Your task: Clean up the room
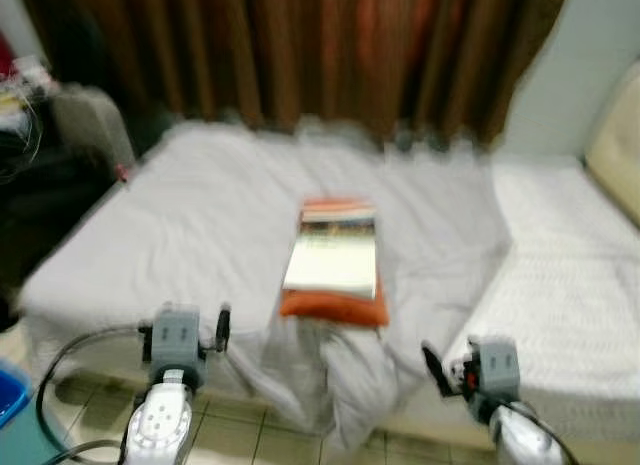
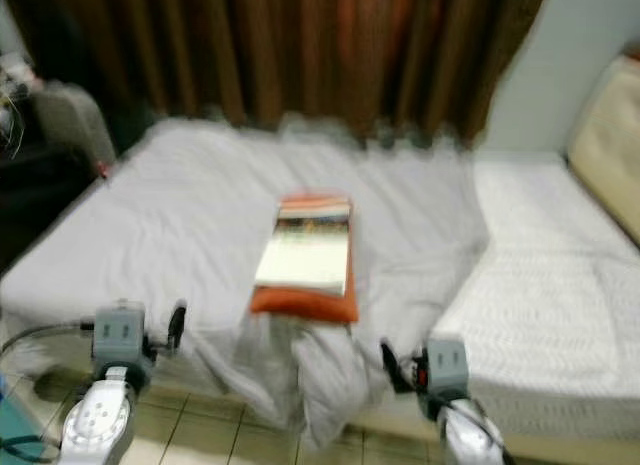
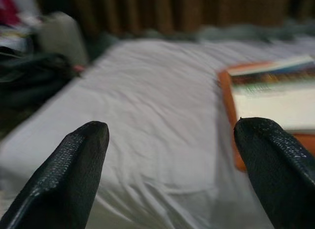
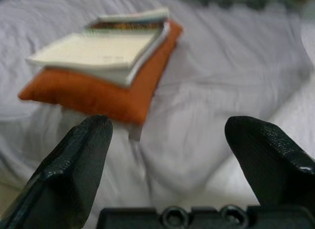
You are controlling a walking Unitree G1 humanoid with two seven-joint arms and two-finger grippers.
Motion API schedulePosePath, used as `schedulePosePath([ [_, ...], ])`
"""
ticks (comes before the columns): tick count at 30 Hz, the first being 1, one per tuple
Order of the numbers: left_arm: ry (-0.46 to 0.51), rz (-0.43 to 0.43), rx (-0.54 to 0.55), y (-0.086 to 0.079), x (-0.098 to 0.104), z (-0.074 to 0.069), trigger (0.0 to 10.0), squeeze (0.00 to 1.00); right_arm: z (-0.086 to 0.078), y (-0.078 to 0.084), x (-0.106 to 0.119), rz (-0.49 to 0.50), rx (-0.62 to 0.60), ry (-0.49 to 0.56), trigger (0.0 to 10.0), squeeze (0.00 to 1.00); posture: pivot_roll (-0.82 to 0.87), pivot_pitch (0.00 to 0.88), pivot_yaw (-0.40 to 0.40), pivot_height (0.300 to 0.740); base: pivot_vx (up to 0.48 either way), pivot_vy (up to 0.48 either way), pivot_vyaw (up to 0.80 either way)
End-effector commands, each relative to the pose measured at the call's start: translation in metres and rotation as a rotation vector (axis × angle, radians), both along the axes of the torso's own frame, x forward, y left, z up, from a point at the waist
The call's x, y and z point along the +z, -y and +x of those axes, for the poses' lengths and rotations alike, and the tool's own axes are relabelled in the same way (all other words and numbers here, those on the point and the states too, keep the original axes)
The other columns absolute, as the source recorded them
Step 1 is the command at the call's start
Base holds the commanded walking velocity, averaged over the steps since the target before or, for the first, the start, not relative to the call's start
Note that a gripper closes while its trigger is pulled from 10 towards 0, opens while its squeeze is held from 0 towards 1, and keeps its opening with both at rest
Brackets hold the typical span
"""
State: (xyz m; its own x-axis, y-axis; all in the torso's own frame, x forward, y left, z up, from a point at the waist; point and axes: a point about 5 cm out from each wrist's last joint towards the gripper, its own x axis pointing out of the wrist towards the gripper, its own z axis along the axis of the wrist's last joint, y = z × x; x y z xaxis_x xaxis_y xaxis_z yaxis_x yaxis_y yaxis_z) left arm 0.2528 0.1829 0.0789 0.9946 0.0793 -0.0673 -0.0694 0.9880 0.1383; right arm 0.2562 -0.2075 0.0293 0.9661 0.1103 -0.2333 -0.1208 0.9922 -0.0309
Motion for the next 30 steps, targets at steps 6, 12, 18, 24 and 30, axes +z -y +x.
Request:
schedulePosePath([
  [6, -0.015, -0.017, -0.019, 0.001, 0.002, 0.012, 10.0, 0.0, 0.026, -0.013, 0.02, -0.012, 0.048, 0.068, 10.0, 0.0, 0.06, 0.0, 0.0, 0.74, 0.375, 0.0, 0.0],
  [12, -0.012, -0.015, -0.021, 0.003, -0.001, 0.012, 10.0, 0.0, 0.023, -0.018, 0.014, 0.001, 0.057, 0.052, 10.0, 0.0, 0.06, 0.0, 0.002, 0.74, 0.451, 0.0, 0.0],
  [18, -0.023, -0.027, -0.02, 0.001, -0.004, 0.012, 10.0, 0.0, 0.021, -0.021, 0.011, 0.012, 0.065, 0.045, 10.0, 0.0, 0.06, 0.0, 0.001, 0.74, 0.451, 0.0, 0.0],
  [24, -0.018, -0.031, -0.008, -0.002, -0.004, 0.014, 10.0, 0.0, 0.022, -0.024, 0.011, 0.014, 0.079, 0.047, 10.0, 0.0, 0.06, 0.0, 0.001, 0.74, 0.453, 0.0, 0.0],
  [30, -0.018, -0.04, -0.015, 0.005, -0.006, 0.014, 10.0, 0.0, 0.025, -0.025, 0.011, 0.008, 0.106, 0.04, 10.0, 0.0, 0.07, 0.0, -0.007, 0.74, 0.444, 0.0, 0.07],
])
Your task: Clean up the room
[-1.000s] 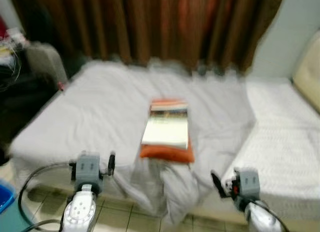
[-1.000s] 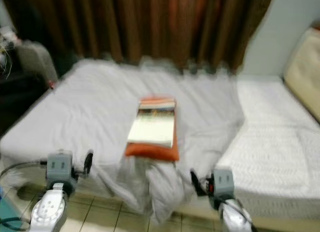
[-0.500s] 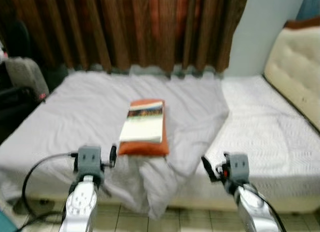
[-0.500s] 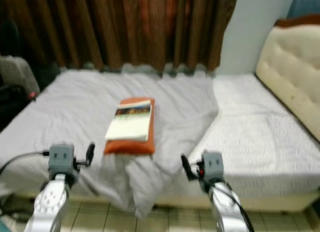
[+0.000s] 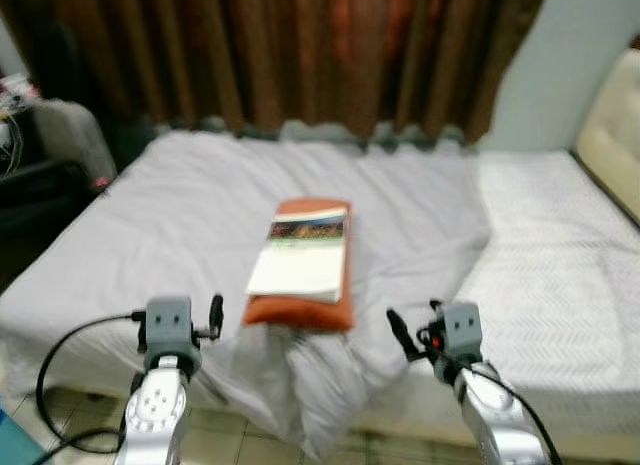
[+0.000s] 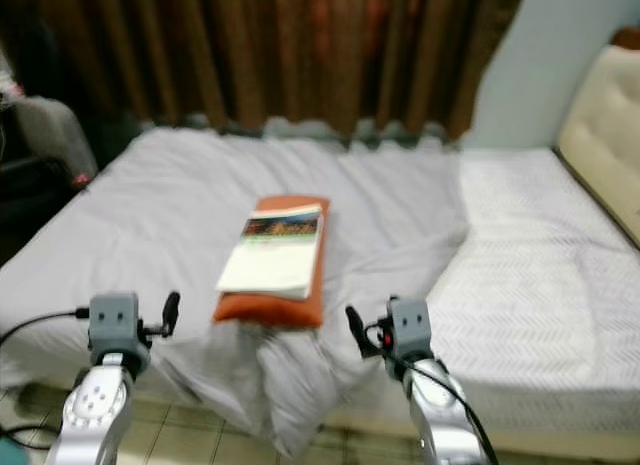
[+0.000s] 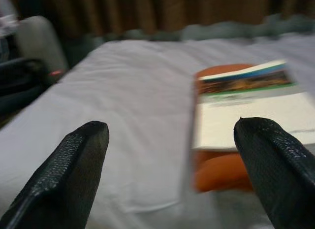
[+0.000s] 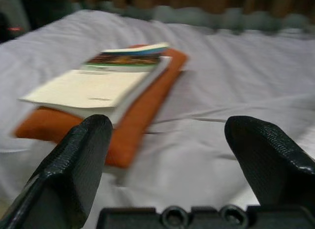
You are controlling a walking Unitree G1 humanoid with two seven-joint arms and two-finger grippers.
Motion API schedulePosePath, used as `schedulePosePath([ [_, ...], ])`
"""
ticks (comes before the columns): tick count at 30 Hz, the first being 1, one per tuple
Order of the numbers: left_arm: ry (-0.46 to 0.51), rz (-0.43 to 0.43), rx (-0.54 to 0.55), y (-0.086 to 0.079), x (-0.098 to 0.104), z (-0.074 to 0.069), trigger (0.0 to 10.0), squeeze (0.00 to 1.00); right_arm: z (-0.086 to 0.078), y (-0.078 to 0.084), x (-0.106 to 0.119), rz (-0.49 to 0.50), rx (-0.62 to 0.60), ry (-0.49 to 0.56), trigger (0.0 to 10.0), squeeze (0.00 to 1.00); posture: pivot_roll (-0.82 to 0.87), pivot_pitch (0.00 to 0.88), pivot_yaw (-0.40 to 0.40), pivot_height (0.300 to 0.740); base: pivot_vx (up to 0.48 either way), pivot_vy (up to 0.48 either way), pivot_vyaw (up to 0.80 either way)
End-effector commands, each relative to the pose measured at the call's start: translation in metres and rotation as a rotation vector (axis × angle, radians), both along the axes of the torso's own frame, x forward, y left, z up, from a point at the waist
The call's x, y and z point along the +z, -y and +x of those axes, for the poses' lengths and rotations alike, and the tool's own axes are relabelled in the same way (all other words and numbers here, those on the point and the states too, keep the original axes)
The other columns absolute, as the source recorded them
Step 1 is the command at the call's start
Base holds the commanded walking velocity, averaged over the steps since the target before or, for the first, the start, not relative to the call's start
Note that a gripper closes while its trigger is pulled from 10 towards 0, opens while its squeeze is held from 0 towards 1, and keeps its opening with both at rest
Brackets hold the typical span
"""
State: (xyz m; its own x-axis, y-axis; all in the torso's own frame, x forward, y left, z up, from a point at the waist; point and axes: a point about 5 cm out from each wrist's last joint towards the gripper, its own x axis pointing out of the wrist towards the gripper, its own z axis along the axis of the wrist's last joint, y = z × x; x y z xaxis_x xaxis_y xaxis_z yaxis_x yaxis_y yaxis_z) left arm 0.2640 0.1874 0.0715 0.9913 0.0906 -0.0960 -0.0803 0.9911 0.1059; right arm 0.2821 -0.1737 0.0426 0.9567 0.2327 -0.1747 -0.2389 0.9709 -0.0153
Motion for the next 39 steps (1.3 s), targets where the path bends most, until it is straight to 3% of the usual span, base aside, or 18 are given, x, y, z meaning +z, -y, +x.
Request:
schedulePosePath([
  [1, 0.008, -0.003, -0.035, 0.01, 0.002, 0.003, 10.0, 0.0, -0.001, 0.008, -0.003, -0.02, -0.014, -0.016, 10.0, 0.0, 0.07, 0.0, -0.007, 0.74, 0.439, 0.0, 0.62],
  [22, 0.025, 0.045, -0.056, 0.004, 0.008, 0.014, 10.0, 0.0, 0.003, 0.001, -0.006, -0.012, 0.004, -0.019, 10.0, 0.0, 0.08, 0.0, -0.006, 0.74, 0.443, 0.0, 0.11],
  [32, 0.018, 0.027, -0.053, 0.006, 0.006, 0.011, 10.0, 0.0, 0.001, 0.0, -0.007, -0.012, 0.013, -0.017, 10.0, 0.0, 0.07, 0.0, -0.004, 0.74, 0.443, 0.0, 0.0],
  [39, -0.022, 0.022, -0.016, -0.008, -0.003, 0.012, 10.0, 0.0, -0.005, -0.001, -0.008, -0.02, 0.039, -0.015, 10.0, 0.0, 0.05, 0.0, -0.011, 0.74, 0.442, 0.0, 0.0],
])
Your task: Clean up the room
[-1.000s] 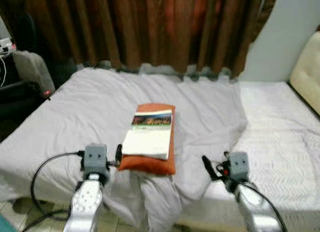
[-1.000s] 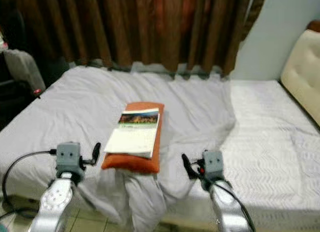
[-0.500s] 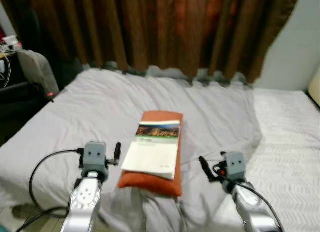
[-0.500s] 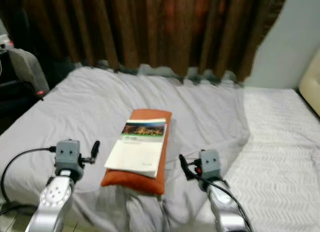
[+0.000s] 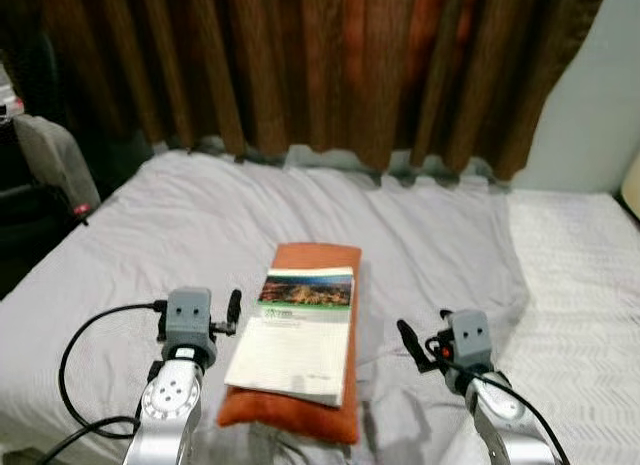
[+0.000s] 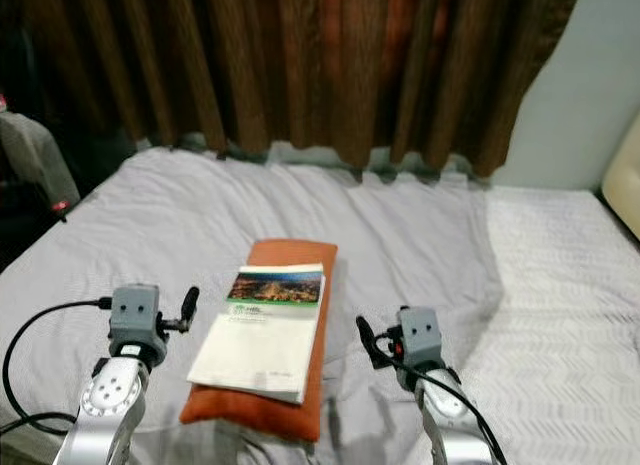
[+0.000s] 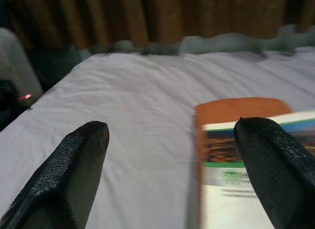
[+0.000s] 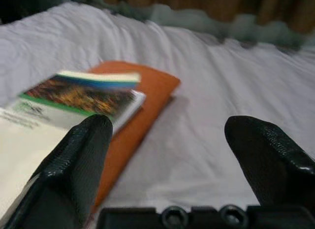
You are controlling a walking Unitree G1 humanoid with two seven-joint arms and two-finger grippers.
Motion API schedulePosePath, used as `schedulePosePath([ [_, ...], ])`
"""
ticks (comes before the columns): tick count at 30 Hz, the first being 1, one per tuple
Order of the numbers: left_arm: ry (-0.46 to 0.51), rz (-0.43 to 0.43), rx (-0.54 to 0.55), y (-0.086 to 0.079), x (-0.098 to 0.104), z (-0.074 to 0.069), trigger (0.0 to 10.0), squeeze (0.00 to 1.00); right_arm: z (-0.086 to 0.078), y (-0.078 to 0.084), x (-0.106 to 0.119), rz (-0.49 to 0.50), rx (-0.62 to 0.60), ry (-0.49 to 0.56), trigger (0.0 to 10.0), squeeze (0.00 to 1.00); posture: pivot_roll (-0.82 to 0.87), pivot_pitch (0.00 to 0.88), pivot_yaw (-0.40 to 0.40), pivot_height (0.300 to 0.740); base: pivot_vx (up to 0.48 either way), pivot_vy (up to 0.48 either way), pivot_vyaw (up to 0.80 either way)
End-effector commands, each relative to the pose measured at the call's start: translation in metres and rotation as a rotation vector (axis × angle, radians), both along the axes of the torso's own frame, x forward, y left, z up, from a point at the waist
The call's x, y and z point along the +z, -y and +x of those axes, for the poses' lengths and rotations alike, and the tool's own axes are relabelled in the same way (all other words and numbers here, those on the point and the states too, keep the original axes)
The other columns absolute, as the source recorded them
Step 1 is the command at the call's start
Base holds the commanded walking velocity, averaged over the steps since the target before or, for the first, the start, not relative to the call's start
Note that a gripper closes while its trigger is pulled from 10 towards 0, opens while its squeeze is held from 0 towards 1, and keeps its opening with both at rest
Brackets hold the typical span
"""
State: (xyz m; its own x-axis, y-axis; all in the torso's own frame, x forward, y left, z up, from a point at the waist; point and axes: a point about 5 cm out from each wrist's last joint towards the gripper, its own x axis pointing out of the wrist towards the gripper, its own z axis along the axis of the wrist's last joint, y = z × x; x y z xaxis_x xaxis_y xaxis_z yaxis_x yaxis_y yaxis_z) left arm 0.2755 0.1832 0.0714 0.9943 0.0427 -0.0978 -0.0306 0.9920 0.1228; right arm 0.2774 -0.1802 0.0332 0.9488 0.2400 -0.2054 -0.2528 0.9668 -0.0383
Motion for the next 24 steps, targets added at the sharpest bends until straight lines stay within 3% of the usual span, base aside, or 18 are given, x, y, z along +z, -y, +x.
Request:
schedulePosePath([
  [1, -0.018, 0.006, 0.034, -0.012, -0.003, 0.0, 10.0, 0.0, 0.0, -0.007, 0.002, 0.011, 0.026, 0.009, 10.0, 0.0, 0.05, 0.0, -0.011, 0.74, 0.442, 0.0, 0.0],
  [5, -0.066, -0.012, 0.003, -0.014, -0.01, 0.002, 10.0, 0.0, -0.004, -0.004, 0.002, 0.009, 0.024, 0.01, 10.0, 0.0, 0.02, 0.014, -0.026, 0.74, 0.0, 0.0, 0.0],
  [6, -0.098, -0.036, -0.004, -0.018, -0.016, 0.007, 10.0, 0.0, -0.009, 0.0, 0.003, 0.006, 0.018, 0.006, 10.0, 0.0, -0.01, 0.102, -0.057, 0.74, 0.0, 0.0, 0.0],
  [10, -0.15, -0.084, -0.007, -0.022, -0.025, 0.017, 10.0, 0.0, -0.022, 0.009, 0.007, -0.006, 0.014, -0.003, 10.0, 0.0, -0.07, 0.192, -0.095, 0.74, 0.0, 0.0, 0.0],
  [11, -0.183, -0.12, -0.008, -0.023, -0.029, 0.027, 10.0, 0.0, -0.033, 0.014, 0.008, -0.032, 0.031, -0.021, 10.0, 0.0, -0.13, 0.264, -0.152, 0.74, 0.0, 0.0, 0.0],
  [12, -0.183, -0.12, -0.008, -0.023, -0.029, 0.027, 10.0, 0.0, -0.033, 0.014, 0.008, -0.032, 0.031, -0.021, 10.0, 0.0, -0.13, 0.264, -0.152, 0.74, 0.0, 0.0, 0.0],
  [13, -0.191, -0.155, -0.01, -0.023, -0.028, 0.034, 10.0, 0.0, -0.047, 0.02, 0.012, -0.063, 0.058, -0.038, 10.0, 0.0, -0.2, 0.342, -0.199, 0.74, 0.0, 0.0, 0.0],
  [16, -0.191, -0.18, -0.012, -0.023, -0.026, 0.04, 10.0, 0.0, -0.058, 0.024, 0.016, -0.086, 0.081, -0.05, 10.0, 0.0, -0.21, 0.355, -0.207, 0.74, 0.0, 0.0, 0.0],
  [19, -0.11, -0.256, 0.031, -0.041, -0.006, 0.052, 10.0, 0.0, -0.078, 0.027, 0.027, -0.094, 0.11, -0.062, 10.0, 0.0, -0.25, 0.422, -0.241, 0.74, 0.0, 0.0, 0.0],
  [24, -0.05, -0.333, 0.05, -0.05, 0.004, 0.056, 10.0, 0.0, -0.084, 0.022, 0.029, -0.078, 0.119, -0.071, 10.0, 0.0, -0.24, 0.43, -0.236, 0.74, 0.0, 0.0, 0.0],
])
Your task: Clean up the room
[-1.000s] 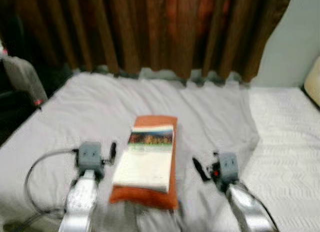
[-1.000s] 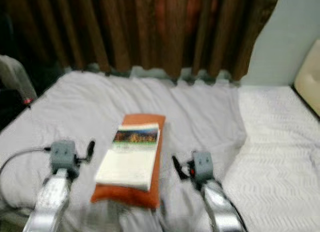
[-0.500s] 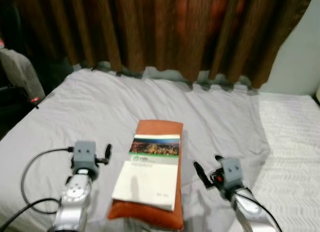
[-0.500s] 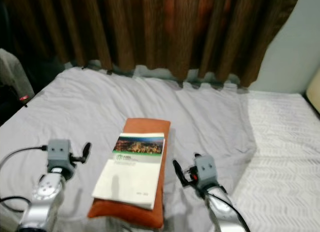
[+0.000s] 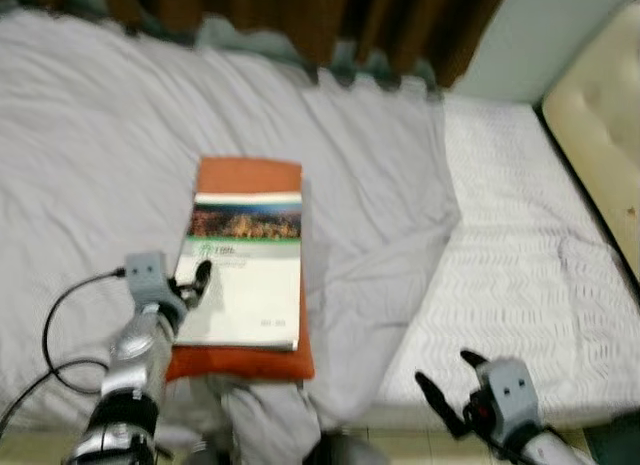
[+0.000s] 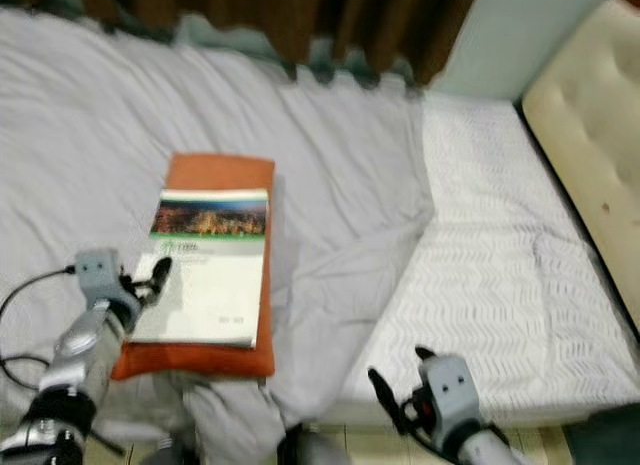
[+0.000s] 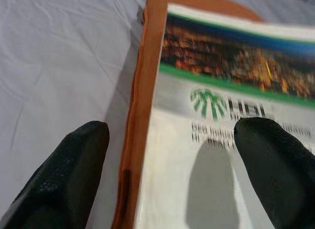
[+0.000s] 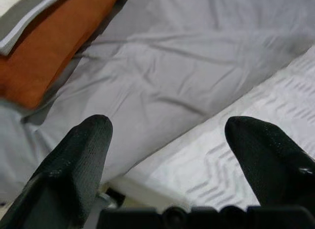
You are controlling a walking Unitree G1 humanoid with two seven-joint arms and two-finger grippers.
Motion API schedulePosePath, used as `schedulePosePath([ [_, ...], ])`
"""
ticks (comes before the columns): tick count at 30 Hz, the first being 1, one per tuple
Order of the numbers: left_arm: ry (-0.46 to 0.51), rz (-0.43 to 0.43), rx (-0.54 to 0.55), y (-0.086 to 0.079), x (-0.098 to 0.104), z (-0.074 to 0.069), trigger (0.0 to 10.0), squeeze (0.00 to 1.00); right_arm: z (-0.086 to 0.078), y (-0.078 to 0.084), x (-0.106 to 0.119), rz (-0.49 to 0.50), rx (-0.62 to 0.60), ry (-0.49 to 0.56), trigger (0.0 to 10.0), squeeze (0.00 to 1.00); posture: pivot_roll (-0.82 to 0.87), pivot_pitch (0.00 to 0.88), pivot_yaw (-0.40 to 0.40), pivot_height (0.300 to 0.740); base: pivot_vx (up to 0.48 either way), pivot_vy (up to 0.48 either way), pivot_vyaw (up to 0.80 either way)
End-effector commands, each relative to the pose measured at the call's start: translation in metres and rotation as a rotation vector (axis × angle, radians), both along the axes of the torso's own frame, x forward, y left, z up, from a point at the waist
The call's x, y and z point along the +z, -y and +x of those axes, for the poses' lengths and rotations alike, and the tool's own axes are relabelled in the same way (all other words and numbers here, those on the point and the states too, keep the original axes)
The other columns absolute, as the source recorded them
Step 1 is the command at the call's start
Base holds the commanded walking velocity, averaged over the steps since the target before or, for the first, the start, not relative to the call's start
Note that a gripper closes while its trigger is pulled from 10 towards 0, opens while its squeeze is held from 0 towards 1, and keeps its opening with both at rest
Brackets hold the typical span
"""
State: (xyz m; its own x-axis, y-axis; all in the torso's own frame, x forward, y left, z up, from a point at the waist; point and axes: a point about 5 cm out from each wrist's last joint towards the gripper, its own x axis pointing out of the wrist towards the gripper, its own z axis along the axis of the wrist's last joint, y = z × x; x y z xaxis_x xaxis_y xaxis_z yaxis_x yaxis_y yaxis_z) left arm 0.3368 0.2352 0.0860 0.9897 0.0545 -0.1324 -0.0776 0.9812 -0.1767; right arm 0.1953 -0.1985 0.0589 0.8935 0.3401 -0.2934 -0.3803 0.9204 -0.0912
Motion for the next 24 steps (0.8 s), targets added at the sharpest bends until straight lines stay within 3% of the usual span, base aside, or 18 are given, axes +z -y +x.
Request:
schedulePosePath([
  [1, -0.023, -0.054, -0.013, 0.003, -0.011, -0.005, 10.0, 0.0, -0.003, 0.002, 0.004, 0.007, -0.014, -0.007, 10.0, 0.0, -0.24, 0.434, -0.227, 0.74, 0.0, 0.0, 0.0],
  [3, -0.021, -0.077, -0.03, 0.006, -0.013, -0.005, 10.0, 0.0, -0.003, -0.001, 0.004, 0.013, -0.015, -0.015, 10.0, 0.0, -0.23, 0.434, -0.211, 0.74, 0.0, 0.0, 0.0],
  [7, 0.011, -0.174, -0.039, 0.002, -0.015, -0.009, 10.0, 0.0, 0.001, -0.017, 0.005, 0.181, -0.026, -0.037, 10.0, 0.0, -0.2, 0.433, -0.174, 0.74, 0.0, 0.0, 0.0],
  [10, 0.028, -0.21, -0.048, 0.001, -0.014, -0.011, 10.0, 0.0, 0.006, -0.027, 0.0, 0.221, 0.01, -0.049, 10.0, 0.0, -0.19, 0.434, -0.162, 0.74, 0.0, 0.0, 0.0],
  [13, 0.034, -0.233, -0.089, 0.004, -0.015, -0.014, 10.0, 0.0, 0.026, -0.044, -0.013, 0.208, 0.055, -0.047, 10.0, 0.0, -0.15, 0.438, -0.143, 0.74, 0.0, 0.0, 0.0],
  [17, 0.058, -0.235, -0.136, 0.008, -0.011, -0.015, 10.0, 0.0, 0.041, -0.058, -0.011, 0.199, 0.094, -0.022, 10.0, 0.0, -0.13, 0.434, -0.137, 0.74, 0.0, 0.0, 0.0],
  [24, 0.075, -0.273, -0.23, 0.018, -0.007, -0.022, 10.0, 0.0, 0.047, -0.069, -0.014, 0.191, 0.138, -0.013, 10.0, 0.0, -0.12, 0.423, -0.139, 0.74, 0.0, 0.0, 0.0],
])
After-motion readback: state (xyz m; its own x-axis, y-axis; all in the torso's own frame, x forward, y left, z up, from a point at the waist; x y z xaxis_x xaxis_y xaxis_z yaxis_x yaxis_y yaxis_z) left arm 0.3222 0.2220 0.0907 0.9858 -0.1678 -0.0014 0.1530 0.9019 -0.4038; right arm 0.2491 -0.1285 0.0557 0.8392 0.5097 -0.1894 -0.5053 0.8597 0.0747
